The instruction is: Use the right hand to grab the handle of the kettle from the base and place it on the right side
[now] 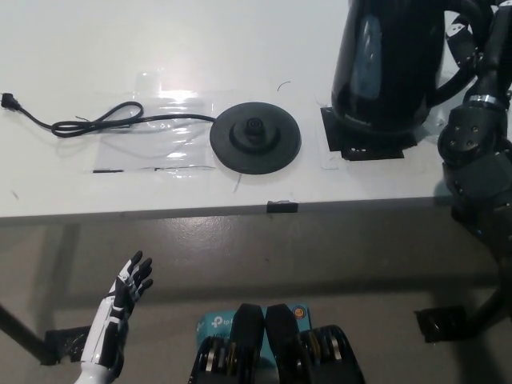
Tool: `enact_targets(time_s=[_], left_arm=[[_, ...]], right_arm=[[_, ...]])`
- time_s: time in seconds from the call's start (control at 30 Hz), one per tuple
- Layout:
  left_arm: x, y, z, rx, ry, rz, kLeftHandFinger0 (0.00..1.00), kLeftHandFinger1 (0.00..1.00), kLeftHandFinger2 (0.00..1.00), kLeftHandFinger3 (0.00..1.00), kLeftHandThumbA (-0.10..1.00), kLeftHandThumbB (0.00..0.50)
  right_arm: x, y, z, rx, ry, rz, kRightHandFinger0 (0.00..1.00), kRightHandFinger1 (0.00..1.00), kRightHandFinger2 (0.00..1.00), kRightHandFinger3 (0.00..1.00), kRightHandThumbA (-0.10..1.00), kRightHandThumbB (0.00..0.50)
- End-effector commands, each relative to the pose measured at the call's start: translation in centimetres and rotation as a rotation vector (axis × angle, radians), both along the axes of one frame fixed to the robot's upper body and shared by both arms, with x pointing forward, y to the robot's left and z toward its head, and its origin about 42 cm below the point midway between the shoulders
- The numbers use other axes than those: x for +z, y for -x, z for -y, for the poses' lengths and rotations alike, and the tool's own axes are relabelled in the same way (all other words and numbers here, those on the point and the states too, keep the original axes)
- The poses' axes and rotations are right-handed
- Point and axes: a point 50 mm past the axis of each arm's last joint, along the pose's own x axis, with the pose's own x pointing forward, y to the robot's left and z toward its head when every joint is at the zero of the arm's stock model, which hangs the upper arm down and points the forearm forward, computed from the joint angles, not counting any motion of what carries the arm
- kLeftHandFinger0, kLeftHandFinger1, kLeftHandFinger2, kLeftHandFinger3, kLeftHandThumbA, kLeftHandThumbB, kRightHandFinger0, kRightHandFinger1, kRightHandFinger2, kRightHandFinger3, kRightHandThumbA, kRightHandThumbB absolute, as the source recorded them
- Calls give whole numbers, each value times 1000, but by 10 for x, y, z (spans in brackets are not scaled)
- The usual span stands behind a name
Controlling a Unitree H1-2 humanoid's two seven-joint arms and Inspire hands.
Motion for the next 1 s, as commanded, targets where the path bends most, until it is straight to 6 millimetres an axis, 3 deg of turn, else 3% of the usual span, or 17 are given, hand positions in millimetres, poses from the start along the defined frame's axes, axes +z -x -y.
enact_targets(time_s=[0.0,0.1,0.17,0.23,0.27,0.3,0.4,0.53,0.6,0.63,0.67,0.7,0.73,0.77,0.83,0.93,0.97], left_arm=[[8,2,-3,-28,-7,45,1000,1000,1000,1000,1000,500],[7,2,-4,-30,-14,50,1000,1000,1000,1000,1000,500],[7,2,-6,-34,-18,48,1000,1000,1000,1000,1000,500],[6,3,-6,-33,-19,44,1000,1000,1000,1000,1000,500],[5,4,-7,-30,-17,41,1000,1000,1000,1000,1000,500],[5,5,-7,-29,-19,41,1000,1000,1000,1000,1000,500],[4,7,-7,-23,-19,38,1000,1000,1000,1000,1000,500],[4,9,-8,-20,-10,38,1000,1000,1000,971,1000,500],[3,10,-8,-21,-9,37,1000,1000,1000,957,1000,500],[2,10,-8,-19,-8,36,1000,1000,1000,954,1000,500],[1,11,-8,-22,-7,35,1000,1000,1000,949,1000,500],[1,12,-9,-24,-6,35,1000,1000,1000,942,1000,500],[1,12,-9,-23,-6,35,1000,1000,1000,941,1000,500],[0,12,-9,-23,-9,32,1000,1000,1000,930,1000,500],[0,14,-10,-19,-13,27,1000,1000,1000,916,1000,500],[0,14,-10,-16,-16,27,1000,1000,1000,903,1000,500],[0,14,-10,-15,-16,27,1000,1000,1000,901,1000,500]], right_arm=[[52,-6,-10,34,-2,205,0,93,530,504,-98,47],[49,-5,-10,21,58,208,0,17,437,321,-88,67],[45,-4,-10,11,99,207,0,31,481,371,-68,69],[40,-3,-7,-2,149,208,0,126,594,539,-9,83],[37,-2,-7,-3,166,204,0,150,598,557,-44,101],[32,-1,-5,-4,182,192,4,220,644,611,11,100],[25,2,-1,-24,240,199,0,255,649,617,54,109],[20,4,5,-38,245,201,0,350,754,645,88,131],[16,5,11,-40,249,182,111,512,934,758,203,166],[14,5,12,-36,246,169,142,545,924,720,268,174],[11,5,15,-20,244,144,387,821,1000,1000,375,239],[8,4,17,7,226,106,512,900,1000,1000,474,278],[6,4,18,21,211,88,547,887,1000,1000,502,288],[2,3,21,65,192,36,759,1000,1000,1000,555,298],[-4,0,21,130,142,-34,1000,1000,1000,1000,630,370],[-9,-1,22,215,105,-102,1000,1000,1000,1000,708,457],[-9,-1,23,224,102,-108,1000,1000,1000,1000,727,459]])
